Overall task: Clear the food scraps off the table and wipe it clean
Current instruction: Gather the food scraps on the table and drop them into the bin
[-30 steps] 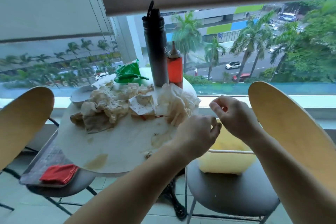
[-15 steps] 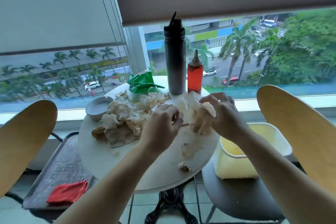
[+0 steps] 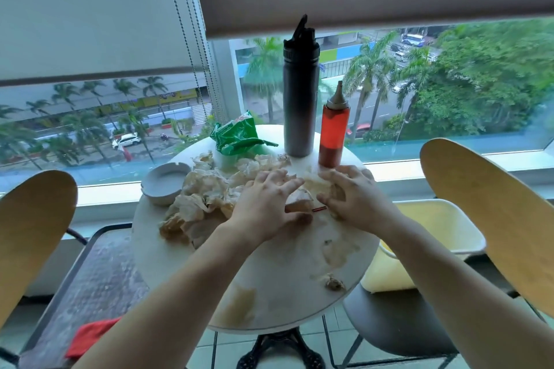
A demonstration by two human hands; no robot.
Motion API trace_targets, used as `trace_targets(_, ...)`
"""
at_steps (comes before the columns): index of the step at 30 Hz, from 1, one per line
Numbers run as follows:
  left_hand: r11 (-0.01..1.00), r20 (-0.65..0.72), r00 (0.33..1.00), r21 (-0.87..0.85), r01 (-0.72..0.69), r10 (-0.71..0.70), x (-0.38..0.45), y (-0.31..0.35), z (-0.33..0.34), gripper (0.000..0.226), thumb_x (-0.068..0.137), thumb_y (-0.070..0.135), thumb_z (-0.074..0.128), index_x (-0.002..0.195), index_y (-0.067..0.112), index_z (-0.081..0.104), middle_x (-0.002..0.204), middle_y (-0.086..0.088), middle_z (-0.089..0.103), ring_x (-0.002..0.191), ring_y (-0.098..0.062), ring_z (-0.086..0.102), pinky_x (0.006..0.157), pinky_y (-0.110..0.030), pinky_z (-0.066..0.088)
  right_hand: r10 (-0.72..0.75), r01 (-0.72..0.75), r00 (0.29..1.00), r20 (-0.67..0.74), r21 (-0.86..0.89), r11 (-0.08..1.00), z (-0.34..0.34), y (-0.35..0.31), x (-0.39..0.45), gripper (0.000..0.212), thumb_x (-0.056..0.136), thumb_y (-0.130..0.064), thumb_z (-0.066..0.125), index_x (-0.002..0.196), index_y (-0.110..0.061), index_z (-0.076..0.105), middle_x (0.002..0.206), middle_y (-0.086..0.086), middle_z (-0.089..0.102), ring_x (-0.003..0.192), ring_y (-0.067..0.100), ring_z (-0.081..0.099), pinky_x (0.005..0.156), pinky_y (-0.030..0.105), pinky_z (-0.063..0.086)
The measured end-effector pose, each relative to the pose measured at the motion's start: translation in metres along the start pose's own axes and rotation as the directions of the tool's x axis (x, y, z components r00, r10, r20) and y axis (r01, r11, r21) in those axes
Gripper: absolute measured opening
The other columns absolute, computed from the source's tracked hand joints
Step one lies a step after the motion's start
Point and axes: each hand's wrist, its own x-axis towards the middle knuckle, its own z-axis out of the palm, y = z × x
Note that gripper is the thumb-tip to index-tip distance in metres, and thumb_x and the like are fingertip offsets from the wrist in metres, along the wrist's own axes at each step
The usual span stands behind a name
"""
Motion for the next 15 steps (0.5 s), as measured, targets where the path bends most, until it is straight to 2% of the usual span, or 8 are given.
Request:
trace_targets(2,1.0,0.002,1.0,-0.023,0.009,-0.009,0.001,-0.001,0.001,0.069,0.089,0.063,0.059,0.151,0.043,0.037,0.16,-0.001,0.032,0.146,-0.027,0.027,0.115,-0.044,0.035,-0.005,0.005,1.0,-0.029,0.009,1.0,0.004,0.0,0.001,0.045,0.087,-0.063,0.057,0.127,-0.042,0.062,0.131,0.001,0.054,0.125,0.03,0.041,0.109,0.046,0.038)
trace_targets(5,0.999,0.001,1.0,-0.037,0.01,-0.01,0.001,0.0,-0.002,0.056,0.093,0.048,0.061,0.147,0.041,0.046,0.158,0.0,0.035,0.143,-0.028,0.032,0.108,-0.043,0.041,-0.015,0.017,0.997,-0.073,0.024,1.0,0.006,-0.001,0.002,0.036,0.087,-0.061,0.06,0.112,-0.036,0.069,0.113,0.0,0.055,0.112,0.027,0.046,0.101,0.043,0.042)
trace_targets(8,0.999,-0.009,1.0,-0.045,0.009,-0.009,0.001,0.001,-0.005,0.046,0.096,0.036,0.059,0.142,0.037,0.055,0.152,-0.001,0.042,0.139,-0.027,0.036,0.102,-0.041,0.045,-0.05,0.051,0.994,-0.101,0.004,0.999,0.005,-0.005,0.0,0.044,0.086,-0.067,0.058,0.105,-0.027,0.068,0.099,-0.002,0.05,0.102,0.025,0.046,0.092,0.039,0.044)
trace_targets(12,0.994,-0.067,0.998,-0.109,-0.003,-0.004,0.002,0.0,-0.001,0.036,0.099,0.032,0.058,0.134,0.032,0.063,0.144,-0.002,0.051,0.135,-0.027,0.043,0.098,-0.041,0.048,-0.059,0.059,0.998,0.007,-0.018,0.998,-0.001,-0.005,-0.003,0.065,0.075,-0.084,0.05,0.108,-0.03,0.061,0.102,-0.005,0.044,0.102,0.019,0.04,0.092,0.036,0.041)
trace_targets(15,0.991,-0.1,0.995,-0.131,-0.011,-0.002,0.003,-0.003,0.003,0.034,0.096,0.021,0.061,0.128,0.03,0.067,0.138,-0.002,0.055,0.127,-0.028,0.049,0.093,-0.04,0.051,-0.066,0.069,0.992,0.11,-0.02,0.997,-0.01,-0.003,-0.002,0.059,0.076,-0.076,0.063,0.117,-0.034,0.059,0.109,-0.005,0.042,0.107,0.016,0.034,0.096,0.033,0.036)
